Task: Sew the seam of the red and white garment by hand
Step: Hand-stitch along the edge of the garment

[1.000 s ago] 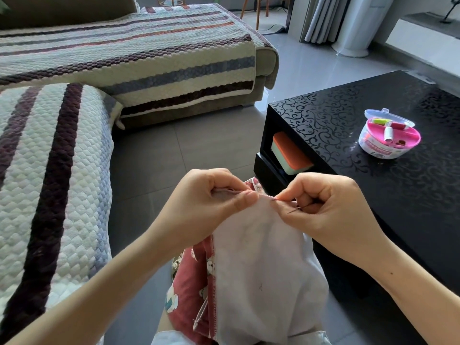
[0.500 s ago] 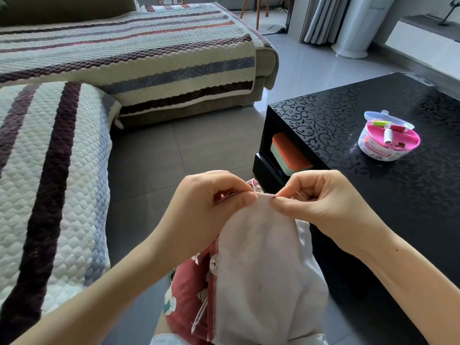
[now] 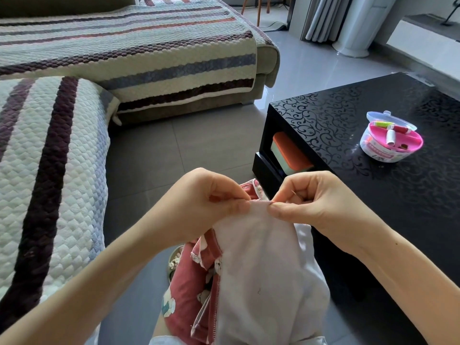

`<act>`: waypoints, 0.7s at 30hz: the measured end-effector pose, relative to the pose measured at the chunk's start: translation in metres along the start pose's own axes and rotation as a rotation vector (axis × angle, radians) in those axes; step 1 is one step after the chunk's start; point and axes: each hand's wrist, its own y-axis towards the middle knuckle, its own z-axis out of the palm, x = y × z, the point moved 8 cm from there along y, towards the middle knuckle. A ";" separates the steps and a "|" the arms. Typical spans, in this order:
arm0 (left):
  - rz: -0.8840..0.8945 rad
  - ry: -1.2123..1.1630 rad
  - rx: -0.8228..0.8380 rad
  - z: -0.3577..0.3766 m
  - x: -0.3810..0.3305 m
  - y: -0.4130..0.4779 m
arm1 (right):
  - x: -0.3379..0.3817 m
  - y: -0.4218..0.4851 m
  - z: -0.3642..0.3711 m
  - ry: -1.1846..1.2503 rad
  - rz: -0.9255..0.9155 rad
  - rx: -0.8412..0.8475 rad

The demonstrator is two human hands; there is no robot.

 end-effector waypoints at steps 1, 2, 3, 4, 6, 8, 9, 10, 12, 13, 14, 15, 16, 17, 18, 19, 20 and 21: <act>-0.019 0.012 0.023 0.001 0.001 0.001 | -0.001 0.001 0.002 0.003 0.003 0.006; -0.035 0.045 0.033 0.001 0.002 0.002 | -0.002 0.001 0.003 0.005 0.008 0.004; -0.041 0.093 0.029 0.000 0.001 0.003 | -0.002 0.003 0.004 0.008 0.012 0.000; -0.042 0.142 0.020 0.000 0.000 0.005 | -0.002 0.003 0.005 0.010 0.015 -0.005; -0.046 0.221 0.011 0.003 -0.002 0.006 | -0.003 0.004 0.006 0.004 0.014 -0.013; -0.056 0.245 -0.012 0.007 -0.002 0.005 | -0.003 0.005 0.005 -0.008 0.018 -0.021; -0.062 0.220 -0.035 0.008 -0.002 0.004 | -0.004 0.005 0.004 -0.011 0.018 -0.024; -0.069 0.179 -0.057 0.010 -0.001 0.002 | -0.004 0.005 0.003 -0.012 0.024 -0.026; -0.091 0.084 -0.082 0.013 0.001 0.000 | -0.006 0.006 0.000 -0.012 0.043 -0.031; -0.102 0.021 -0.087 0.014 0.002 -0.002 | -0.007 0.006 -0.002 -0.002 0.050 -0.033; -0.107 -0.043 -0.087 0.015 0.002 -0.003 | -0.007 0.006 -0.002 0.012 0.060 -0.028; -0.109 -0.086 -0.079 0.016 0.002 -0.004 | -0.006 0.006 -0.002 0.024 0.062 -0.017; -0.108 -0.106 -0.065 0.016 0.002 -0.004 | -0.005 0.005 0.000 0.037 0.064 -0.003; -0.106 -0.116 -0.055 0.017 0.002 -0.005 | -0.005 0.005 0.001 0.049 0.065 0.009; -0.105 -0.135 -0.052 0.018 0.002 -0.005 | -0.005 0.005 0.002 0.062 0.071 0.013; -0.111 -0.172 -0.056 0.017 0.002 -0.005 | -0.005 0.005 0.002 0.070 0.072 0.015; -0.123 -0.219 -0.060 0.017 0.004 -0.005 | -0.004 0.006 0.002 0.075 0.073 0.014; -0.138 -0.263 -0.057 0.018 0.005 -0.005 | -0.004 0.005 0.002 0.078 0.069 0.014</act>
